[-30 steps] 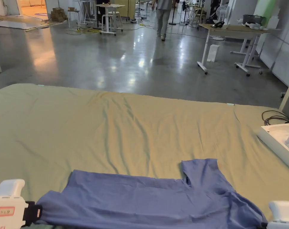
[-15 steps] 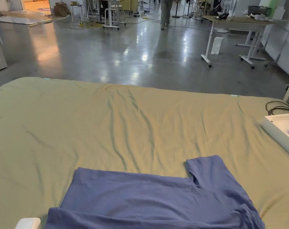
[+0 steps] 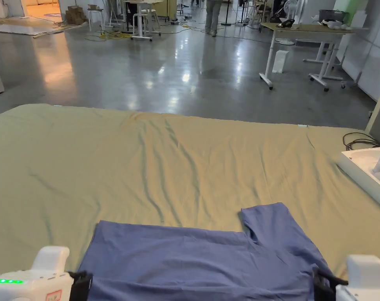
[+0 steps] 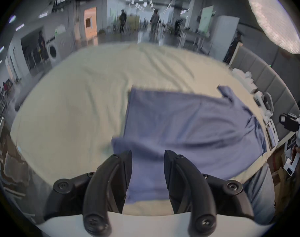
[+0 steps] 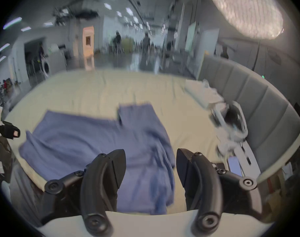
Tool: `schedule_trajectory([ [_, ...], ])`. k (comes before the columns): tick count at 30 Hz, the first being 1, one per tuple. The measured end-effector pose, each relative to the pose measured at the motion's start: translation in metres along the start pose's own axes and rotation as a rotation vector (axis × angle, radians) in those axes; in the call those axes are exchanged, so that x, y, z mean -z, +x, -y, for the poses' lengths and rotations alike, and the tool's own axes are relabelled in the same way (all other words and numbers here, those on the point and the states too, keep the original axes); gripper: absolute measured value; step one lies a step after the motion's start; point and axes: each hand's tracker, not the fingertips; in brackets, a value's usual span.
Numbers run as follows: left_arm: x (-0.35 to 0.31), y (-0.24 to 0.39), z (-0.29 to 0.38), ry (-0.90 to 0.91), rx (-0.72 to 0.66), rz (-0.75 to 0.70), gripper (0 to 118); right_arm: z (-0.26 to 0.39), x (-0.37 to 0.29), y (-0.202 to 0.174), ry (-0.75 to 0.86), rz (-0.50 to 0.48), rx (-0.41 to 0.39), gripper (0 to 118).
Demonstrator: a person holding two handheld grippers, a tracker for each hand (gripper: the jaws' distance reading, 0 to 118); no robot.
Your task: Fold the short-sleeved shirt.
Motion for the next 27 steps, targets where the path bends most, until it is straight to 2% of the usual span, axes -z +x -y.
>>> schedule_trajectory([
  [3,-0.015,0.021,-0.021,0.185,-0.004,0.054,41,-0.024,-0.007,-0.015,0.174,-0.041,0.009,66],
  [5,-0.022,0.035,-0.032,0.287,0.007,0.057,42,-0.033,-0.006,-0.026,0.213,-0.037,0.008,68],
  [8,-0.026,0.058,-0.046,0.377,0.034,-0.075,42,-0.04,0.001,-0.041,0.225,-0.039,0.005,68],
  [10,-0.028,0.067,-0.05,0.435,0.065,-0.102,42,-0.04,0.004,-0.047,0.257,-0.036,0.031,67],
  [12,-0.032,0.072,-0.05,0.493,0.062,-0.098,42,-0.038,0.006,-0.052,0.296,-0.017,0.064,58],
  [14,-0.036,0.076,-0.05,0.545,0.05,-0.119,39,-0.037,0.005,-0.054,0.348,-0.013,0.093,36],
  [15,-0.038,0.078,-0.049,0.575,0.037,-0.141,34,-0.037,0.005,-0.056,0.373,-0.014,0.096,29],
  [17,-0.04,0.08,-0.049,0.617,0.029,-0.16,26,-0.039,0.004,-0.06,0.387,0.006,0.095,20],
  [18,-0.04,0.082,-0.049,0.627,0.025,-0.169,26,-0.04,0.004,-0.062,0.397,0.009,0.096,20],
  [20,-0.04,0.083,-0.051,0.623,0.025,-0.166,9,-0.044,0.005,-0.066,0.408,0.012,0.102,1],
  [21,-0.04,0.082,-0.051,0.627,0.027,-0.166,2,-0.046,0.006,-0.065,0.406,0.004,0.107,0],
  [22,-0.039,0.083,-0.05,0.632,0.027,-0.167,1,-0.047,0.007,-0.066,0.415,-0.024,0.114,0],
  [27,-0.031,0.076,-0.052,0.606,0.036,-0.167,0,-0.056,0.018,-0.072,0.405,-0.007,0.069,0],
])
